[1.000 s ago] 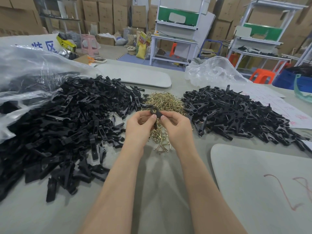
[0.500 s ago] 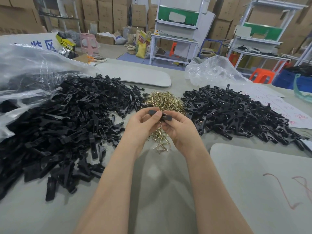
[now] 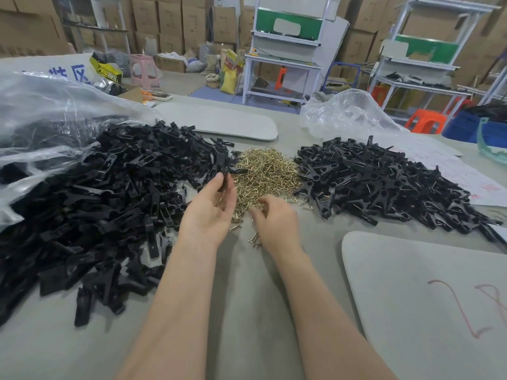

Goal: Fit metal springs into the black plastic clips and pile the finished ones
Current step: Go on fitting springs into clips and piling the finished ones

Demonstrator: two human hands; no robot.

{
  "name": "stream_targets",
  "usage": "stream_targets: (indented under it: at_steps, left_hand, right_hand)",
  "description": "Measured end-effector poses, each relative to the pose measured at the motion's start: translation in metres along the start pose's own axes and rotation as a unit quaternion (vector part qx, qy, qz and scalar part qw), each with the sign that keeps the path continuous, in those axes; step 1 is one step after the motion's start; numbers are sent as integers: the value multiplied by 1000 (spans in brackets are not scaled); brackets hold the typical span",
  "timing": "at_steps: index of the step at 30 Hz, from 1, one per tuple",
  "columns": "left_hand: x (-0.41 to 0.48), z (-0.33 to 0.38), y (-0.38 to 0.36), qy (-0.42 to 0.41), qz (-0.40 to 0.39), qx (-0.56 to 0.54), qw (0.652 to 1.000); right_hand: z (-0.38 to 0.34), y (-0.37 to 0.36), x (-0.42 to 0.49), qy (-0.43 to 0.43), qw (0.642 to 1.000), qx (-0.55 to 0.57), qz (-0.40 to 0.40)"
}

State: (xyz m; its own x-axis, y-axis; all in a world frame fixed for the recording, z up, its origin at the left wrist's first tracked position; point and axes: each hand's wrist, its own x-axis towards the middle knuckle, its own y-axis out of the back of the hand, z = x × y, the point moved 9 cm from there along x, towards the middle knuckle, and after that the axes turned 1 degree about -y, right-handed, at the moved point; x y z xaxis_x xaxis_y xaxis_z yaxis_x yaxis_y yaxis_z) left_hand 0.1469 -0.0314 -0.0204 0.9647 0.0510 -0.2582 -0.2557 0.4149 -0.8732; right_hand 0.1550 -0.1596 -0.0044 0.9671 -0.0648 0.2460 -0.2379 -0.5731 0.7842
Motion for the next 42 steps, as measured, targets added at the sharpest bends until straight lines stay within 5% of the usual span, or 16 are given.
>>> stream_targets:
  at_steps: [5, 13, 20, 24, 30, 37, 42]
  left_hand:
    - [1, -6, 2, 22, 11, 4, 1000]
    - [-3, -21, -5, 93, -22, -20, 995]
    - [3, -15, -5, -13, -25, 186, 982]
    - [-1, 5, -15, -169, -9, 491, 855]
    - [-16, 4, -39, -303, -57, 662, 683]
    - [-25, 2, -51, -388, -83, 717, 573]
    - [-28, -4, -57, -403, -118, 722, 550]
  right_hand:
    - [4, 18, 3, 26, 994, 92, 59]
    - [16, 26, 8, -36, 951, 308, -5]
    - [8, 36, 9, -49, 886, 460, -37]
    - [20, 48, 7, -88, 870, 484, 15]
    - [26, 60, 9, -73, 875, 478, 34]
    - [23, 65, 7, -57, 928, 364, 55]
    - [26, 66, 8, -64, 963, 253, 58]
